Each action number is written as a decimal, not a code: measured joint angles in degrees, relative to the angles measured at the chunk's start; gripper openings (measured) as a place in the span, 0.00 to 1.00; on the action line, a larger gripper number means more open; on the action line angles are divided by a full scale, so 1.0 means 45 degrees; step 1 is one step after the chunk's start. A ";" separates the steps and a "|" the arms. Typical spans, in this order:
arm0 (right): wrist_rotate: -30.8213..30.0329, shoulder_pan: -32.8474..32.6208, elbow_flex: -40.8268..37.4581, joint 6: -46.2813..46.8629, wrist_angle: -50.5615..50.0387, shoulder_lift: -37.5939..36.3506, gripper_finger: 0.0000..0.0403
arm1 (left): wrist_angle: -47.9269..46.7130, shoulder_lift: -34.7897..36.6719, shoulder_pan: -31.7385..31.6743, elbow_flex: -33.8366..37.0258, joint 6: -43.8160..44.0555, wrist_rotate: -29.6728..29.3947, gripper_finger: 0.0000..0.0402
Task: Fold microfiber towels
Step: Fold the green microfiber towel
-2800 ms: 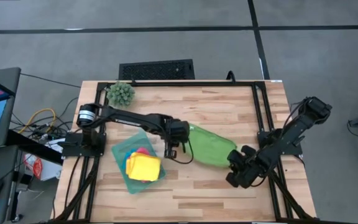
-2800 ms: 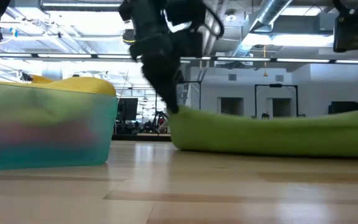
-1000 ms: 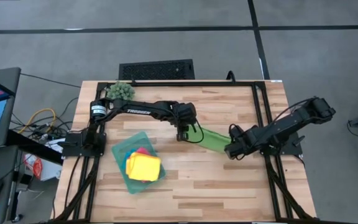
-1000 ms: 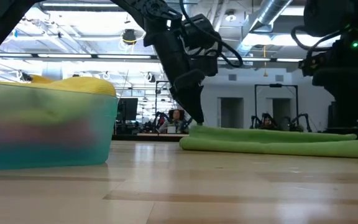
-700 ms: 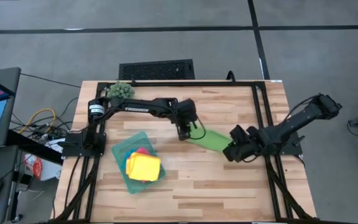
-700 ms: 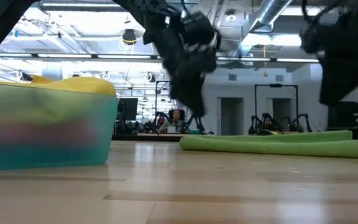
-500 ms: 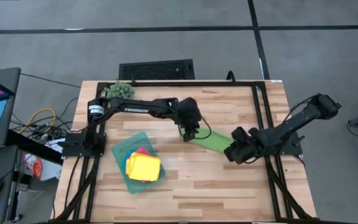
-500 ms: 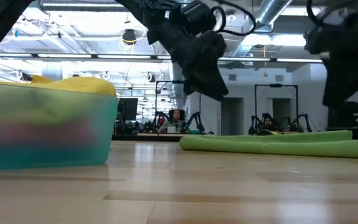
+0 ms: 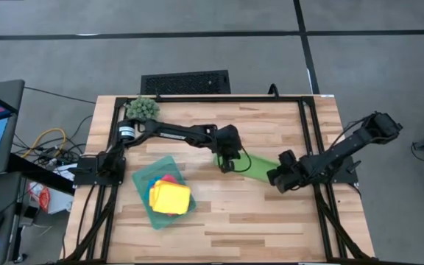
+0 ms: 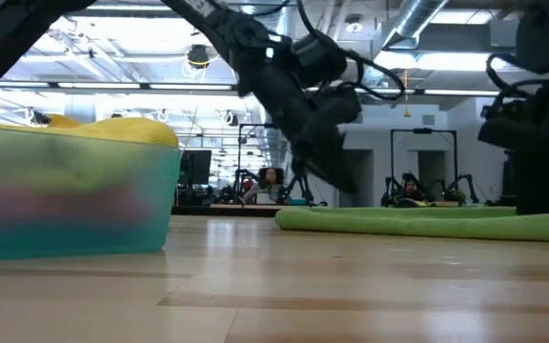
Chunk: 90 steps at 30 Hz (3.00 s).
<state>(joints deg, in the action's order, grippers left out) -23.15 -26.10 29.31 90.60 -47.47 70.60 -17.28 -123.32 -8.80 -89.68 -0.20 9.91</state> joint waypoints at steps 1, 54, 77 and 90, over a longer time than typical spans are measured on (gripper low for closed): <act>0.0057 0.0082 -0.0163 0.0001 0.0304 0.0016 0.24 | 0.0072 -0.0134 0.0000 -0.0015 0.0005 -0.0012 0.00; 0.1267 -0.0058 0.0324 0.6506 0.1219 0.1653 0.55 | 0.3398 -0.1641 0.0508 -0.0006 0.2330 -0.1285 0.00; -0.0524 0.0330 0.1823 0.2946 0.1478 -0.0120 0.04 | 0.3459 -0.2164 0.0597 -0.0045 0.2897 -0.0349 0.00; -0.0308 0.2269 0.2962 -0.2083 0.3928 0.1058 0.06 | -0.1884 -0.2023 0.0531 -0.3040 0.1810 0.0314 0.00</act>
<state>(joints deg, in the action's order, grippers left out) -24.53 -15.89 42.64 81.22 -29.79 75.36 -25.76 -132.42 -6.41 -103.37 7.95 11.32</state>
